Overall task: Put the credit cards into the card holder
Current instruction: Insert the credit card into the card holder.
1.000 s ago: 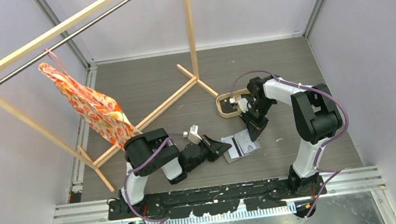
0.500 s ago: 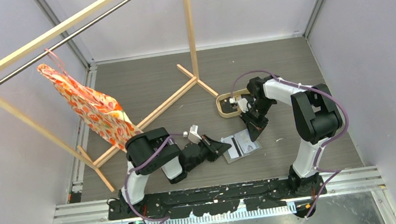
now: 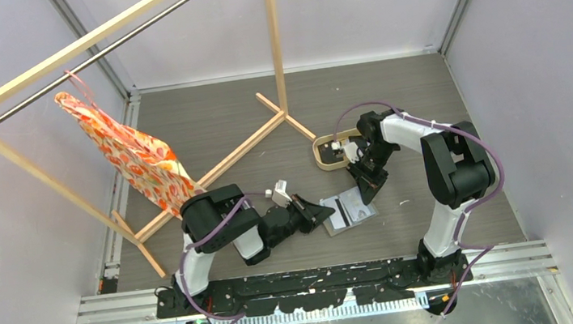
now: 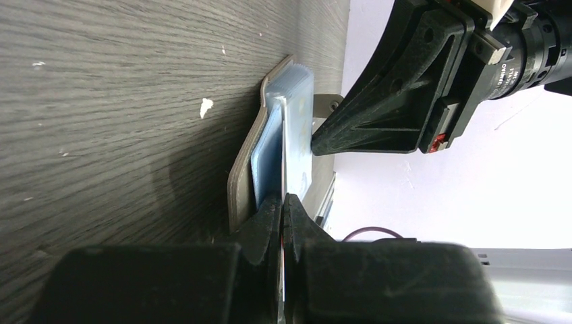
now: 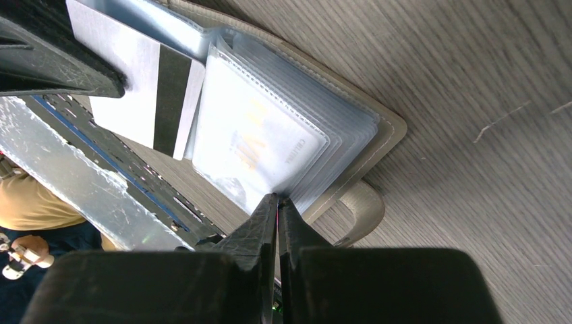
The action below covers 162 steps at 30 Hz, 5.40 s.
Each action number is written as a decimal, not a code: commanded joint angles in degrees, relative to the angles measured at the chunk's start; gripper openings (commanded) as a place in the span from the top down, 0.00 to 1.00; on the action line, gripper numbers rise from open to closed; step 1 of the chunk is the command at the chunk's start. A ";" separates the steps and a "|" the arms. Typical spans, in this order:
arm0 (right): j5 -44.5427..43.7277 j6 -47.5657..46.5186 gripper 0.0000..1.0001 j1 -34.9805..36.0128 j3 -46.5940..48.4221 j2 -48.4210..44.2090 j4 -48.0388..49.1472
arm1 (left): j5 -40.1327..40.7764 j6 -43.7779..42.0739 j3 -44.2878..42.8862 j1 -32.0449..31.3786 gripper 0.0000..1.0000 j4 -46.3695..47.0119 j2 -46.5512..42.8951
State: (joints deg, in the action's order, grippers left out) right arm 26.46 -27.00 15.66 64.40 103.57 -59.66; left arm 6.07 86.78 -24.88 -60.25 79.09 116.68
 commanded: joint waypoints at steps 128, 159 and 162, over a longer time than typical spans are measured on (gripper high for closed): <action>-1.66 0.11 0.92 1.59 1.51 0.93 -0.05 | -7.95 3.79 -0.29 0.04 1.00 1.30 0.31; -1.46 0.11 0.92 1.68 1.59 0.52 -0.20 | -6.49 -1.11 -4.62 2.84 1.00 -9.18 -1.01; -1.47 0.11 0.92 1.66 1.60 0.53 -0.19 | -6.50 -2.52 -5.14 3.01 1.00 -10.92 -1.72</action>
State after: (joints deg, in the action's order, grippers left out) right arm 25.12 -27.00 16.78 64.75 103.68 -59.96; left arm -1.56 88.01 -29.12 -57.74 73.10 117.08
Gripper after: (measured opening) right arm 0.086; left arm 0.012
